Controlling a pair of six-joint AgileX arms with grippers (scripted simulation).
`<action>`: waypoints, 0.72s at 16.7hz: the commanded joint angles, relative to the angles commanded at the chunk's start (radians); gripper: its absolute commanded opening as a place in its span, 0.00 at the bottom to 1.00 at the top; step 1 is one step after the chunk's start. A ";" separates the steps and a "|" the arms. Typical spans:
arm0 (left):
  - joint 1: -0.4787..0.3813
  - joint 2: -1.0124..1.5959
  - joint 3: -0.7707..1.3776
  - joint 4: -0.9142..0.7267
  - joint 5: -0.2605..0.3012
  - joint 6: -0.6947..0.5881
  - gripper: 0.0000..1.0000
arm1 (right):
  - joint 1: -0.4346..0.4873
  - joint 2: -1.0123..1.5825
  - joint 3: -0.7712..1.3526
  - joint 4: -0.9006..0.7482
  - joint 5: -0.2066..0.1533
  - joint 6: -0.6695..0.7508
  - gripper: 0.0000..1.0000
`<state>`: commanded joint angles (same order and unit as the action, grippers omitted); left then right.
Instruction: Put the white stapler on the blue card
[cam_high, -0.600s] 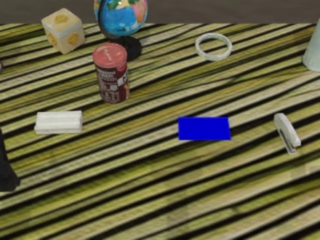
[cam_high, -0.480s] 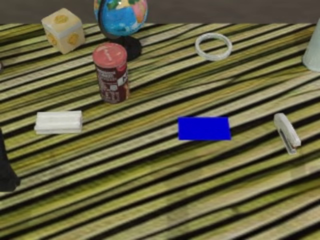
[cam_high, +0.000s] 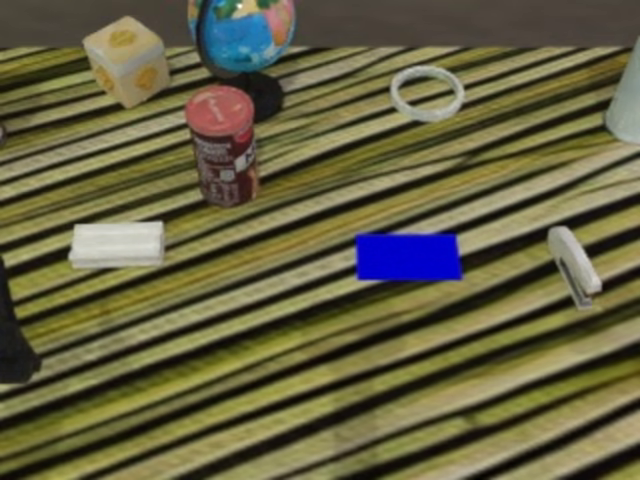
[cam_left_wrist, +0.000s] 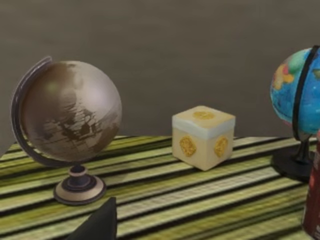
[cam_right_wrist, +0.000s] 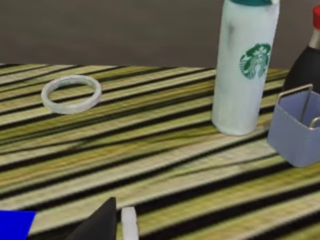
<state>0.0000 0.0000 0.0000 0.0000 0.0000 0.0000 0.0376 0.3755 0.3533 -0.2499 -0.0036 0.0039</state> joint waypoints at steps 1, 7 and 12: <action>0.000 0.000 0.000 0.000 0.000 0.000 1.00 | 0.007 0.095 0.078 -0.054 0.000 0.000 1.00; 0.000 0.000 0.000 0.000 0.000 0.000 1.00 | 0.057 0.765 0.578 -0.420 0.007 -0.007 1.00; 0.000 0.000 0.000 0.000 0.000 0.000 1.00 | 0.098 1.254 0.959 -0.702 0.010 -0.009 1.00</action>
<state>0.0000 0.0000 0.0000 0.0000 0.0000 0.0000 0.1357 1.6298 1.3124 -0.9521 0.0062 -0.0056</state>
